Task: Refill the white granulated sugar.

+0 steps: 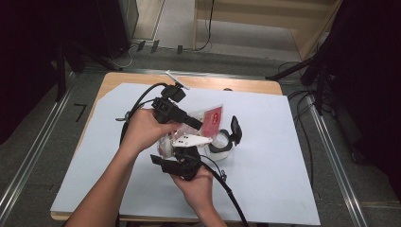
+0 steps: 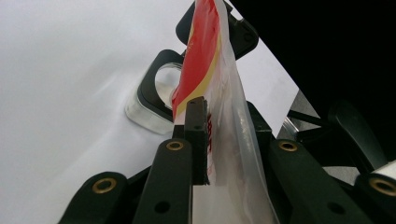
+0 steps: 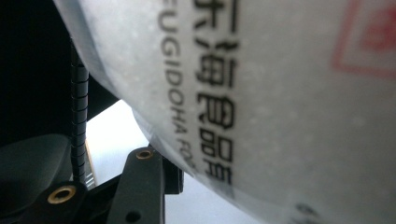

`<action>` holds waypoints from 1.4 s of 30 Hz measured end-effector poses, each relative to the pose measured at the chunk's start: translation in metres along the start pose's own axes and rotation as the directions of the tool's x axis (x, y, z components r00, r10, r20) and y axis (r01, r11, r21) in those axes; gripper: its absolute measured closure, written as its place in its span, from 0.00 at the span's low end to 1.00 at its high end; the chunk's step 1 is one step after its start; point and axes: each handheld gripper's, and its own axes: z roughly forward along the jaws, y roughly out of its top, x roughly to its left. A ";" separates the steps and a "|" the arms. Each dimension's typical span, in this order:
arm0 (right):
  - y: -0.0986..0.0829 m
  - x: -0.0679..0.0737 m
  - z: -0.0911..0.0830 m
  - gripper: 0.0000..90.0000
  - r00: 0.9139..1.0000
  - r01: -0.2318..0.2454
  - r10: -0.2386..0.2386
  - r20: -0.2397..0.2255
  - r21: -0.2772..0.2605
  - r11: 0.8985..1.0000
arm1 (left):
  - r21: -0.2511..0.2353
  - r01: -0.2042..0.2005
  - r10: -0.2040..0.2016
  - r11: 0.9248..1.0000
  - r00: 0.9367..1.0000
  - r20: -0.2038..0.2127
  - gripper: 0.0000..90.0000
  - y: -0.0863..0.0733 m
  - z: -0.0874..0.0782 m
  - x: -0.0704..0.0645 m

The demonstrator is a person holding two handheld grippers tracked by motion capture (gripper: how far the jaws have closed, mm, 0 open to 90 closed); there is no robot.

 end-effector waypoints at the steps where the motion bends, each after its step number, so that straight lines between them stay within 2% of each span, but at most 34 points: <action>1: 0.000 0.000 0.000 0.69 1.000 0.000 0.000 0.000 0.001 1.000 | 0.000 0.004 -0.004 1.000 1.000 0.000 0.87 0.000 0.000 0.000; 42: 0.002 0.002 -0.001 0.69 1.000 0.010 -0.010 0.001 0.005 1.000 | -0.013 0.010 -0.010 1.000 1.000 0.006 0.87 -0.001 -0.003 0.001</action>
